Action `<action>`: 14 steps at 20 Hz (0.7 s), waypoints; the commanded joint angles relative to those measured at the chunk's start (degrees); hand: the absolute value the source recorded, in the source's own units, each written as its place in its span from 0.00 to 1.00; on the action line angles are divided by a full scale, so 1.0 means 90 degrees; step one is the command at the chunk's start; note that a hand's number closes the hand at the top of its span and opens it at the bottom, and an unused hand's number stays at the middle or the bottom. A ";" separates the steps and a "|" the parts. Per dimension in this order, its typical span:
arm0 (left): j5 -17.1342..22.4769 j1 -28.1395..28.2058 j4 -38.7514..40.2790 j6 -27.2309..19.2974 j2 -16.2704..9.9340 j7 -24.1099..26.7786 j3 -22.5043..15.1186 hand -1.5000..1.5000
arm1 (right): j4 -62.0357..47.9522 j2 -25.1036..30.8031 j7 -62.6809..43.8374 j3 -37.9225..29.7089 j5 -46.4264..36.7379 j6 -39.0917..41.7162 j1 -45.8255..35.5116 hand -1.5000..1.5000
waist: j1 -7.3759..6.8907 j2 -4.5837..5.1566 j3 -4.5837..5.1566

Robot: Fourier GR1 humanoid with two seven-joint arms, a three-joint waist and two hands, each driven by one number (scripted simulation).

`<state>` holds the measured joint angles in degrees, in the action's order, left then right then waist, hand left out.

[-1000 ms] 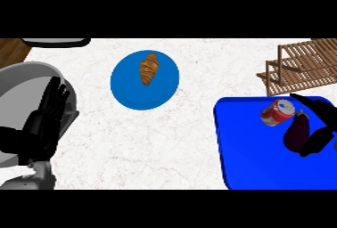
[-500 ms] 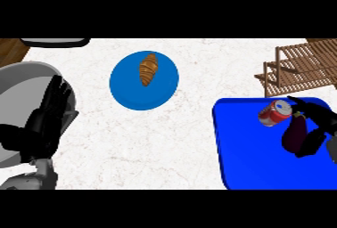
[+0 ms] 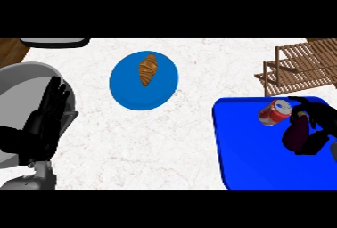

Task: Pick the eggplant from the tray and place it in the tiered shelf

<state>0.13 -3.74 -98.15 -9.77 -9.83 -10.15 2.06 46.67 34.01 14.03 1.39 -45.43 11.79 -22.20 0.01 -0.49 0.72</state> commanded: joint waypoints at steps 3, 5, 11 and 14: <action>-0.0029 -0.0151 -0.0166 -0.0062 -0.0030 -0.0306 0.0083 0.50 | 0.0649 0.0781 0.1469 0.0102 -0.0260 -0.0636 0.1086 1.00 | 0.0085 0.0035 -0.0080; 0.0155 0.0425 -0.0358 0.0281 -0.0161 0.0002 0.0189 0.50 | 0.1053 0.0523 0.1558 -0.0123 0.0130 -0.0553 0.1549 1.00 | 0.0043 0.0030 -0.0077; -0.0015 -0.0096 -0.0233 -0.0015 0.0039 -0.0401 0.0099 0.50 | 0.2869 0.1217 0.1437 -0.0992 0.1383 0.1034 0.2033 1.00 | 0.0155 -0.0003 -0.0069; 0.0115 -0.0209 0.0102 0.0081 -0.0176 -0.0198 0.0443 0.50 | 0.3216 0.0913 0.1071 -0.1646 0.2364 0.1487 0.1782 1.00 | 0.0222 -0.0022 -0.0060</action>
<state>0.45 -4.76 -96.97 -9.21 -10.05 -10.64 4.22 69.48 42.40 25.68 -7.80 -32.80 19.21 -6.25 1.33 -0.40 0.13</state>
